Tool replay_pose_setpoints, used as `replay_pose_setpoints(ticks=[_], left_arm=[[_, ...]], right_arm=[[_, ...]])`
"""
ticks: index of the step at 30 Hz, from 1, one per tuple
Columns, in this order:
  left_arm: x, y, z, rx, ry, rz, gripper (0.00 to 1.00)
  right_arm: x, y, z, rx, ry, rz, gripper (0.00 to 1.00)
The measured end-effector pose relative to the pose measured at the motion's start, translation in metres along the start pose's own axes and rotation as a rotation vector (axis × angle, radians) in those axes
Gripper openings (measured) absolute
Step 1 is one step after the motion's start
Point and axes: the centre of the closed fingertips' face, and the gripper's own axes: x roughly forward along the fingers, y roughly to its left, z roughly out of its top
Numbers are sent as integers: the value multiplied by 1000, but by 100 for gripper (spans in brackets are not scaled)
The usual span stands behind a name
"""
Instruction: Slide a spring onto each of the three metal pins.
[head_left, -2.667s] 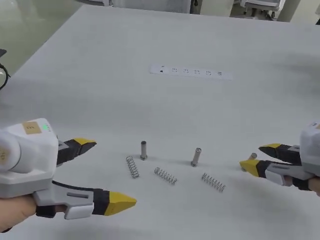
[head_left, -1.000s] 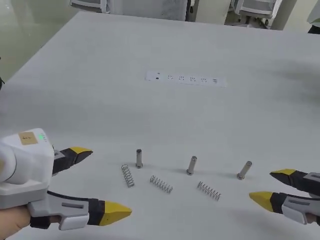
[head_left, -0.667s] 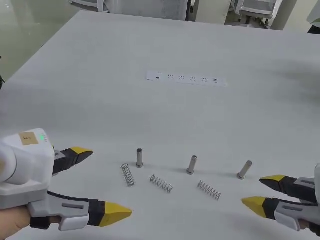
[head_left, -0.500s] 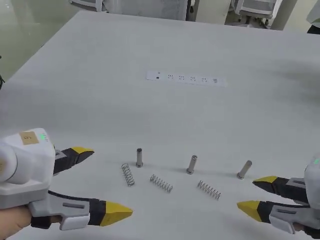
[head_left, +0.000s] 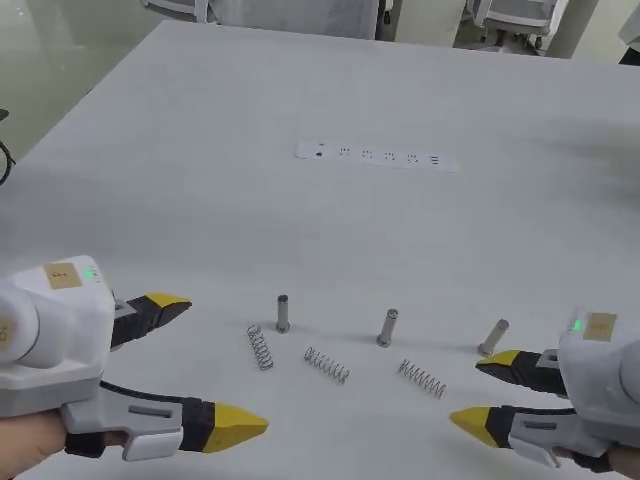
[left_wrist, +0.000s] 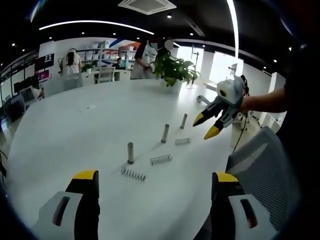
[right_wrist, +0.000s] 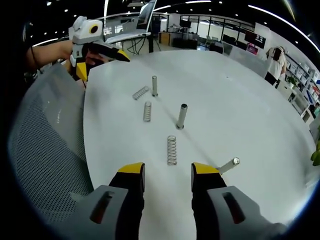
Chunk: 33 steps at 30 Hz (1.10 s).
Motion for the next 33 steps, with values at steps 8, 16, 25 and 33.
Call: replay_pose_setpoints(ticks=[8, 16, 25, 33], left_arm=[[1, -1, -1, 2, 5, -7, 90], [0, -1, -2, 1, 8, -7, 90], [-2, 0, -3, -1, 8, -5, 90], [-3, 0, -6, -7, 12, -4, 89]], right_arm=[[10, 0, 5, -17, 12, 13, 33], [19, 0, 12, -46, 27, 29, 32], [32, 0, 11, -79, 82, 62, 30], [41, -3, 6, -75, 130, 84, 27]])
